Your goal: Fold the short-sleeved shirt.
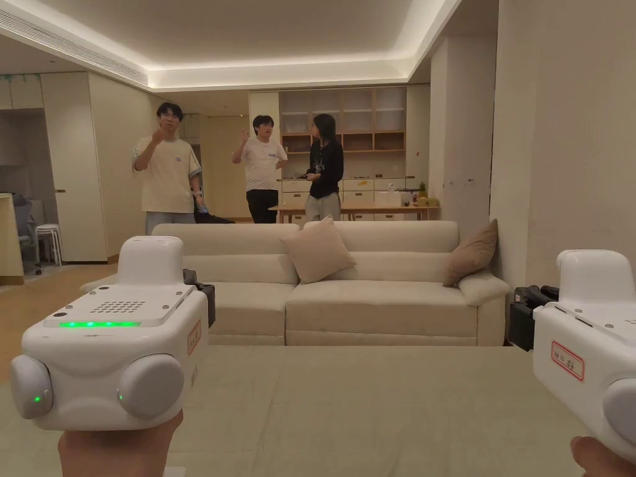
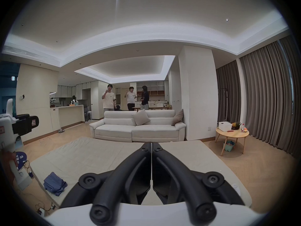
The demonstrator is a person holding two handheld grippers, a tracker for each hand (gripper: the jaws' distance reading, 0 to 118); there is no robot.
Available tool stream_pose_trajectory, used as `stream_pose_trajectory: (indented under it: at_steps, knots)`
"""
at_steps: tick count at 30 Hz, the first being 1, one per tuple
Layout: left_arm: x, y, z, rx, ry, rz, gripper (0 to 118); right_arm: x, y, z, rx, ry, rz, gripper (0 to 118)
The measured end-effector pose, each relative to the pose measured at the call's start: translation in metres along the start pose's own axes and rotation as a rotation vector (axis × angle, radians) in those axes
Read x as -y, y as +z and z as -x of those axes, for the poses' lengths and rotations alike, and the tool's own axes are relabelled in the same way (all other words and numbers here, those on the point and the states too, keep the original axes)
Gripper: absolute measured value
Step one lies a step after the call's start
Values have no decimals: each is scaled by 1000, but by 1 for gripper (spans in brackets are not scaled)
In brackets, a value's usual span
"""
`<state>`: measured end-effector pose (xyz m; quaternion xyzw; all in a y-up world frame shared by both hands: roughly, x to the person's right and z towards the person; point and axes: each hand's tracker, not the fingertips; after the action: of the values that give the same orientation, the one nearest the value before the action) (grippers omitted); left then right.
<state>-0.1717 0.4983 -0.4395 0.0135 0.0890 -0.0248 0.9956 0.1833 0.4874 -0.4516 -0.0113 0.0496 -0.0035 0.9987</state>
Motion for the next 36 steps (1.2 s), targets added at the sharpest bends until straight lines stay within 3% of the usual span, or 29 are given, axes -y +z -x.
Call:
stream_pose_trajectory:
  at_steps: [36]
  knots:
    - [-6, 3, -10, 16, -16, -3, 0, -4, 3, 5, 6, 37, -29, 1]
